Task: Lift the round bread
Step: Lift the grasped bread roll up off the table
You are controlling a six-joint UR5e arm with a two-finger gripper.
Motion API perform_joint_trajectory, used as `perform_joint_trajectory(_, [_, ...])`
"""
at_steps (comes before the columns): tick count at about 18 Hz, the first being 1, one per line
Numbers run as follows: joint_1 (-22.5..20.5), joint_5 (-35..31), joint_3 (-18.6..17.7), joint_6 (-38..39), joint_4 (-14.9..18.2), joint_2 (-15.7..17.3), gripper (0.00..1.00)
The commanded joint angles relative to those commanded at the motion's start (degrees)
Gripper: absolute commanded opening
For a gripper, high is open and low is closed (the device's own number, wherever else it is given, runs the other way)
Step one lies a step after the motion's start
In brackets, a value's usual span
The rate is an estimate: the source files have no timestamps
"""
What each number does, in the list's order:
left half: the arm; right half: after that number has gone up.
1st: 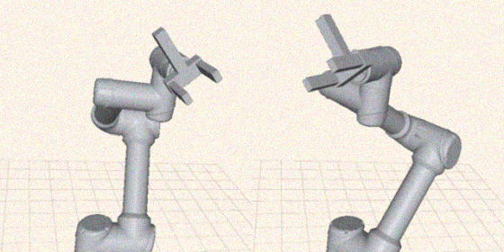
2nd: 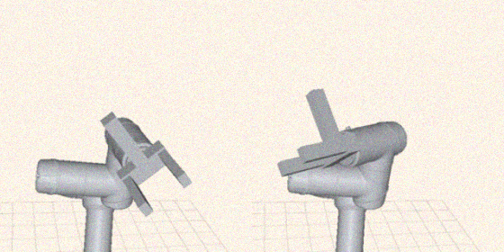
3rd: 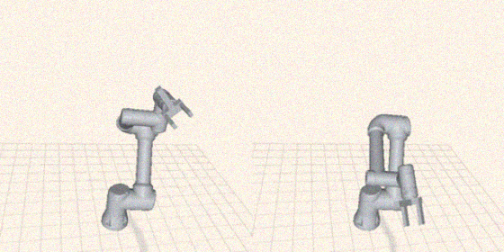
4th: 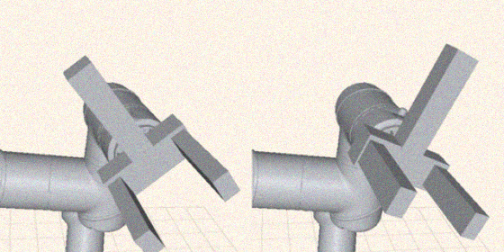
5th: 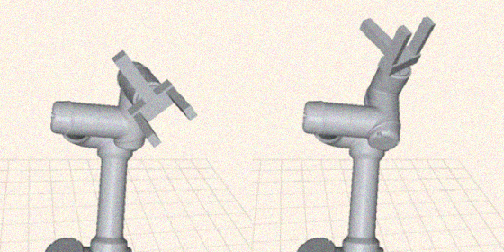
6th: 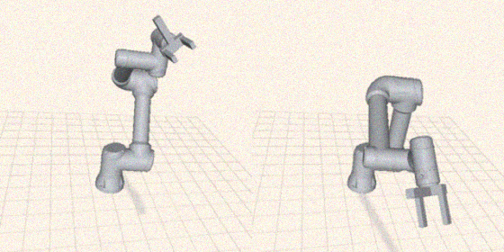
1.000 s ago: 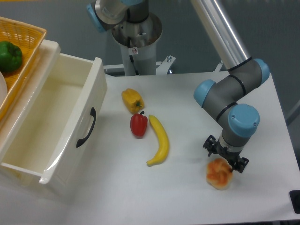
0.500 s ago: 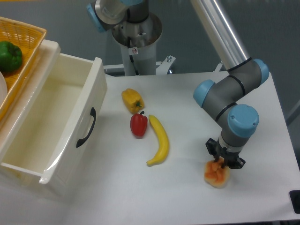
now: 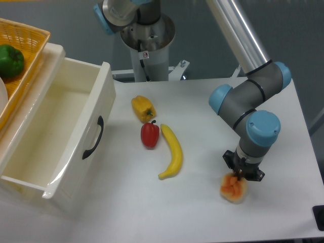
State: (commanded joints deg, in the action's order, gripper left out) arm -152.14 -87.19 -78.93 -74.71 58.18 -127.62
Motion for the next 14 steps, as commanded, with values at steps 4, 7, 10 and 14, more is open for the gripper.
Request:
perform_joint_trajectory(4, [0.2,-0.2,3.6,-0.3,7.2,1.5,0.0])
perform_joint_trajectory(7, [0.2,-0.3,5.7,-0.4,10.0,2.3,0.0])
perform_joint_trajectory(10, [0.3,-0.7,7.1,0.1,12.8,4.1,0.0])
perform_joint_trajectory(14, [0.1,0.1,10.9,0.4,15.5,4.2,0.09])
